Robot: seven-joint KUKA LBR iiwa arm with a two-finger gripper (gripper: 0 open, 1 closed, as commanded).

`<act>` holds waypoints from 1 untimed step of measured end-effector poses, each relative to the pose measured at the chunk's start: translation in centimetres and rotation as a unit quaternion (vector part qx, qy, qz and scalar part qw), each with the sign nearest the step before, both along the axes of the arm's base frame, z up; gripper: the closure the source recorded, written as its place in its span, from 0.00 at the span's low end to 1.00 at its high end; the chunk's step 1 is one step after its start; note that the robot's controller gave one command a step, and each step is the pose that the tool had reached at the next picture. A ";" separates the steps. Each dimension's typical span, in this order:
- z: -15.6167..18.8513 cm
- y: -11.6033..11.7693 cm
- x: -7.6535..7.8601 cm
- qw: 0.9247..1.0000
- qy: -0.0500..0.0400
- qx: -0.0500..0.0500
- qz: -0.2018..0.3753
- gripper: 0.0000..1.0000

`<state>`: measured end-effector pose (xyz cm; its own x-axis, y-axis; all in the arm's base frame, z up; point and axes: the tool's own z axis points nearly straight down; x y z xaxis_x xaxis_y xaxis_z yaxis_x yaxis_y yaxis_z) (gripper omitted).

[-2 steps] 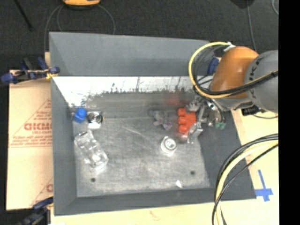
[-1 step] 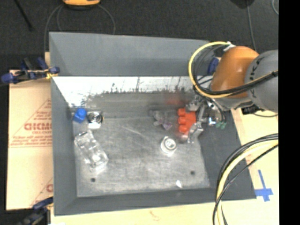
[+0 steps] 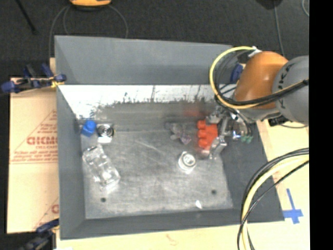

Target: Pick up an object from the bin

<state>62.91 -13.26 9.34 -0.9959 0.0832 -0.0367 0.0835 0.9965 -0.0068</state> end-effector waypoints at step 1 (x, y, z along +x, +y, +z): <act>-0.2 0.6 -0.1 1.000 0.000 0.001 0.010 0.00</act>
Offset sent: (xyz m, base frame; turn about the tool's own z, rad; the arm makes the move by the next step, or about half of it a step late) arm -0.0158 0.0270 -0.0234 -0.0313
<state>62.85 -12.62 9.11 -0.9973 0.0642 -0.0359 0.0644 0.9979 -0.0039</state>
